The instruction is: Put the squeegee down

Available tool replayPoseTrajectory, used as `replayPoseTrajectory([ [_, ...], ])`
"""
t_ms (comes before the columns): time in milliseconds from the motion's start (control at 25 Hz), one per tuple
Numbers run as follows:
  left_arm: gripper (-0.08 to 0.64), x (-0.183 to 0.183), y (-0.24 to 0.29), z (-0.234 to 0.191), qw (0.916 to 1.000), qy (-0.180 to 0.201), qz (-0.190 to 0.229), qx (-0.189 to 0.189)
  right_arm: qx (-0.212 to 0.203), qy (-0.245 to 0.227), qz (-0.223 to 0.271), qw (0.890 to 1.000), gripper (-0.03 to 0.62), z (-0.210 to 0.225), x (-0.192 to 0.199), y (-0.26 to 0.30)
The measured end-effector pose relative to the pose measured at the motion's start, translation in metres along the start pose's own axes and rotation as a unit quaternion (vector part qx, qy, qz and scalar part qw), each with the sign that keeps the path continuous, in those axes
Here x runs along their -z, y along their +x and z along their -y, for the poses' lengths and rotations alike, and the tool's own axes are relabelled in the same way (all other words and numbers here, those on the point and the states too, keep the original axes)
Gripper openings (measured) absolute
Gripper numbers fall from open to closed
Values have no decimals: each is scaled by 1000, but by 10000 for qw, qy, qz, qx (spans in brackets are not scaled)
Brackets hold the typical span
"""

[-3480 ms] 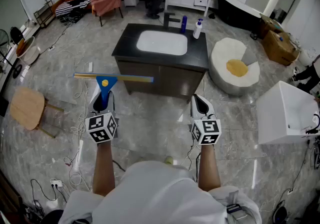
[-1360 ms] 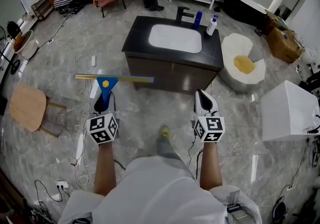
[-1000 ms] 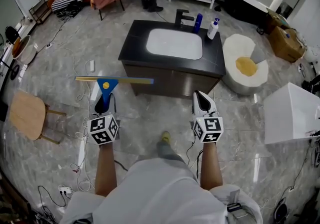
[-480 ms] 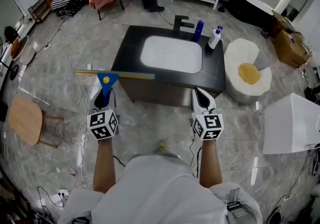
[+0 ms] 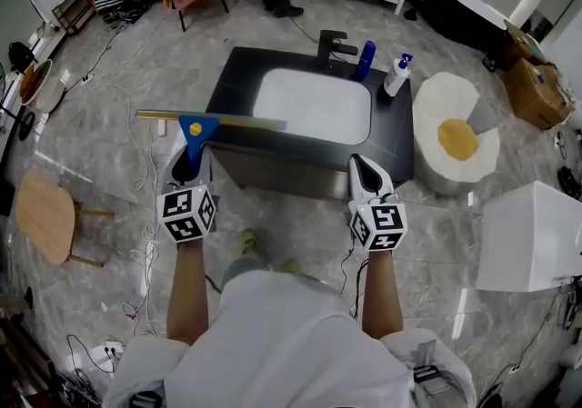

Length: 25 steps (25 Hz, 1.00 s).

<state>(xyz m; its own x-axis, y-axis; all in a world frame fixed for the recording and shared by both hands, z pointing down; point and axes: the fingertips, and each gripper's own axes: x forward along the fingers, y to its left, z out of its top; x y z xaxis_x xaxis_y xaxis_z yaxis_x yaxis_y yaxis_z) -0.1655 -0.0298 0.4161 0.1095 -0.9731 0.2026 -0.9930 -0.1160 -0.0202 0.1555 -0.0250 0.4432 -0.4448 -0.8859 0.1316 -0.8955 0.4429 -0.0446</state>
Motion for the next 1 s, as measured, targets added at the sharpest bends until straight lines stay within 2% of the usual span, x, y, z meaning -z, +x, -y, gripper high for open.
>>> replayPoseTrajectory([
  [240,127,0,48,-9,10000,-7,24,62,-24,-47,0,10000,5,9,4,40],
  [440,127,-4,99,-24,9998,-17,-8,212,141,-6,-81,9999,5,20,5,84],
  [1000,127,-33,255,-99,9972,-55,-240,703,437,-39,-195,9988,5,19,-30,241],
])
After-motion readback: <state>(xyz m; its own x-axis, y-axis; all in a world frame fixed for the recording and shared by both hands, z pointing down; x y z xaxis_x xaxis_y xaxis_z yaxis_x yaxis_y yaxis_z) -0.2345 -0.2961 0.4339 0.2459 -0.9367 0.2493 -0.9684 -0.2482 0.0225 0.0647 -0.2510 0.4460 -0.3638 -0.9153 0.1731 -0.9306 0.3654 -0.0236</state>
